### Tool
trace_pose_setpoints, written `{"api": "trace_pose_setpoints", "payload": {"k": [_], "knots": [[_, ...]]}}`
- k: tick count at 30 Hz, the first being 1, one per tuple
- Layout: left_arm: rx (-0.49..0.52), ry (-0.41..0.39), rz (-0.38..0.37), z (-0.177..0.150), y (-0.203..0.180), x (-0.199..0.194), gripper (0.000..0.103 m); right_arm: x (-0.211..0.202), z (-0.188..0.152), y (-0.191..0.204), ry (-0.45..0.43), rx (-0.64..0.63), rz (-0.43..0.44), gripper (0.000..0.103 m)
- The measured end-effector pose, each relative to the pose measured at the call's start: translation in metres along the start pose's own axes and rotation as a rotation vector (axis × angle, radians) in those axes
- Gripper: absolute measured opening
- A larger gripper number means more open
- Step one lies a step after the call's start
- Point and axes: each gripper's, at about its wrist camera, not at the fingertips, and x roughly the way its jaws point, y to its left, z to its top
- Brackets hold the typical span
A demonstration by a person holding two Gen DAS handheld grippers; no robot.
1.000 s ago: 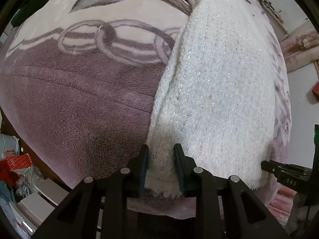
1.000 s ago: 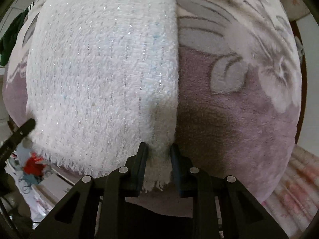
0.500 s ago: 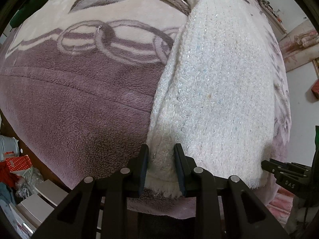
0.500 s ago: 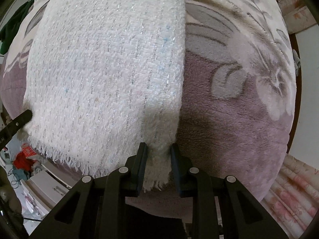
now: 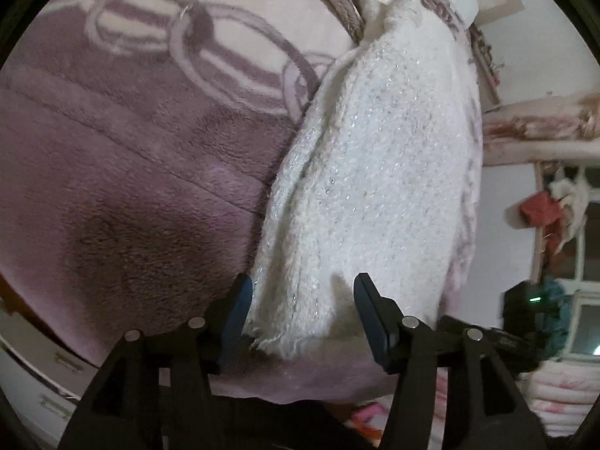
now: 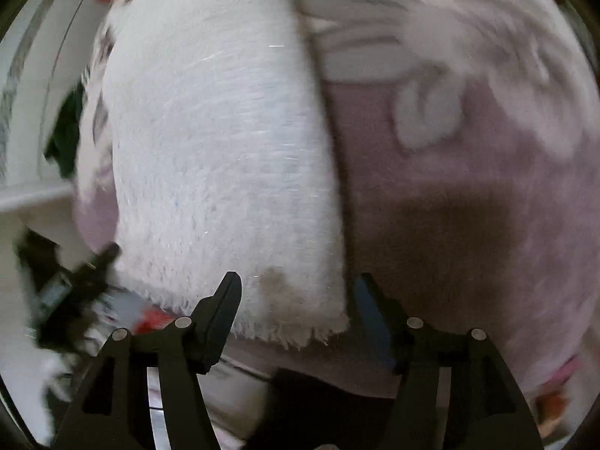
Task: Fold large clothes
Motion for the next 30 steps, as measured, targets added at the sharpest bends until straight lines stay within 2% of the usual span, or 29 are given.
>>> {"api": "trace_pose_setpoints", "payload": {"k": [3, 4, 6, 10, 15, 17, 18, 19, 21, 22, 27, 30], "knots": [[-0.015, -0.033, -0.106, -0.002, 0.002, -0.015, 0.055, 0.016, 0.005, -0.019, 0.043, 0.057, 0.093, 0.066], [-0.013, -0.042, -0.116, -0.004, 0.002, -0.018, 0.061, 0.023, 0.007, -0.023, 0.06, 0.065, 0.144, 0.066], [-0.023, -0.034, -0.131, -0.005, 0.007, -0.015, 0.067, 0.037, 0.01, -0.026, 0.094, 0.069, 0.234, 0.066], [-0.053, 0.013, -0.13, 0.007, 0.015, 0.019, 0.067, 0.063, 0.022, -0.027, 0.142, 0.084, 0.306, 0.068], [-0.062, 0.027, -0.091, 0.015, 0.022, 0.031, 0.067, 0.073, 0.025, -0.023, 0.165, 0.105, 0.365, 0.069], [-0.042, 0.017, -0.069, 0.013, 0.015, 0.032, 0.065, 0.074, 0.024, -0.021, 0.164, 0.098, 0.388, 0.061], [-0.019, 0.01, -0.058, 0.01, 0.008, 0.031, 0.064, 0.072, 0.024, -0.018, 0.165, 0.092, 0.407, 0.045], [0.009, -0.003, -0.046, 0.009, -0.002, 0.031, 0.054, 0.073, 0.022, -0.016, 0.163, 0.099, 0.433, 0.039], [0.067, -0.019, -0.017, 0.003, -0.017, 0.027, 0.024, 0.071, 0.02, -0.012, 0.143, 0.123, 0.463, 0.028], [0.079, -0.024, -0.016, 0.001, -0.021, 0.024, 0.02, 0.068, 0.017, -0.011, 0.13, 0.137, 0.47, 0.027], [0.025, -0.033, -0.112, -0.017, -0.03, -0.001, 0.015, 0.045, -0.001, -0.004, 0.115, 0.143, 0.491, 0.02], [0.012, -0.034, -0.134, -0.032, -0.039, -0.024, 0.014, 0.024, -0.012, 0.004, 0.147, 0.133, 0.509, 0.019]]}}
